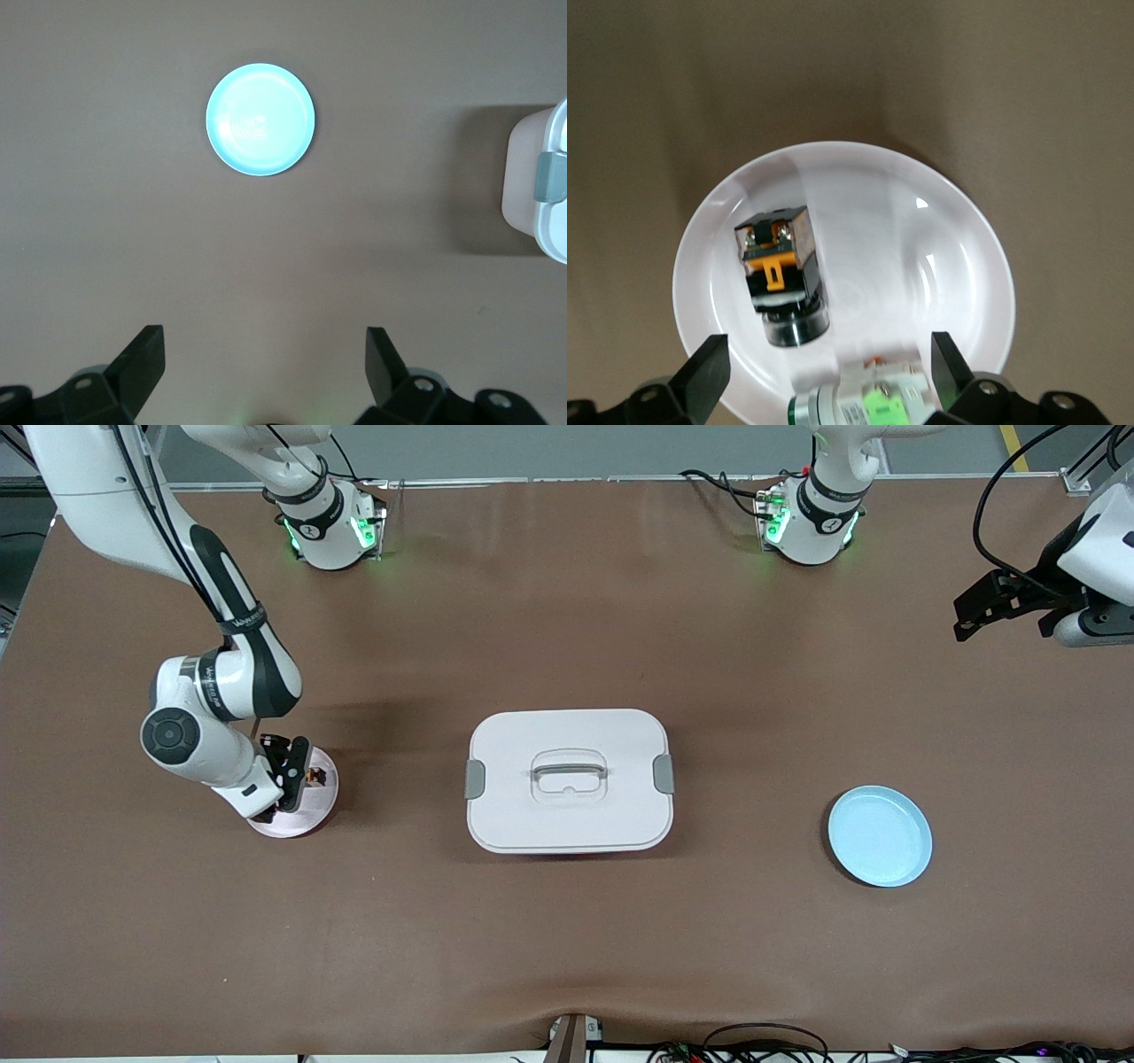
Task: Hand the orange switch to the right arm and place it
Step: 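Lower the switch onto the pink plate and open the right gripper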
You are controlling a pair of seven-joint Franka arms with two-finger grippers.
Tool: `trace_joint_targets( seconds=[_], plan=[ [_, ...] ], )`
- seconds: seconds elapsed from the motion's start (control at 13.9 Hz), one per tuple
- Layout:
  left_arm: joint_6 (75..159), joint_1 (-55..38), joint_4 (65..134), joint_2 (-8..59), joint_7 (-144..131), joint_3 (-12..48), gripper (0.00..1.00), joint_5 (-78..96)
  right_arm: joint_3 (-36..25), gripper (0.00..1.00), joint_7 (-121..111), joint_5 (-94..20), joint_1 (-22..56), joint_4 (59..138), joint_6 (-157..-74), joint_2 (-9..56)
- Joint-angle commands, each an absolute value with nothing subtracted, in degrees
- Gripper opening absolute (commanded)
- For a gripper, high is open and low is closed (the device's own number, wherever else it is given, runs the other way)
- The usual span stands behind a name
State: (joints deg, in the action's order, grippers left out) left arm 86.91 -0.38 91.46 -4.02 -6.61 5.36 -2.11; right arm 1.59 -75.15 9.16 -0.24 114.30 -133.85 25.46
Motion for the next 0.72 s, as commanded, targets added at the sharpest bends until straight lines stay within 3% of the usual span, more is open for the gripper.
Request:
trace_joint_targets(
  seconds=[0.0,0.65],
  plan=[
    [85.96,-0.26,90.7,-4.22,-5.63,5.1,1.0,-1.23,2.02,1.0,-71.75,9.41,-1.58,111.89,-128.69,23.12],
    [84.03,0.44,90.79,-5.01,-5.63,5.1,1.0,-1.23,1.85,1.0,-27.74,8.79,-3.95,111.18,-130.43,19.25]
  ],
)
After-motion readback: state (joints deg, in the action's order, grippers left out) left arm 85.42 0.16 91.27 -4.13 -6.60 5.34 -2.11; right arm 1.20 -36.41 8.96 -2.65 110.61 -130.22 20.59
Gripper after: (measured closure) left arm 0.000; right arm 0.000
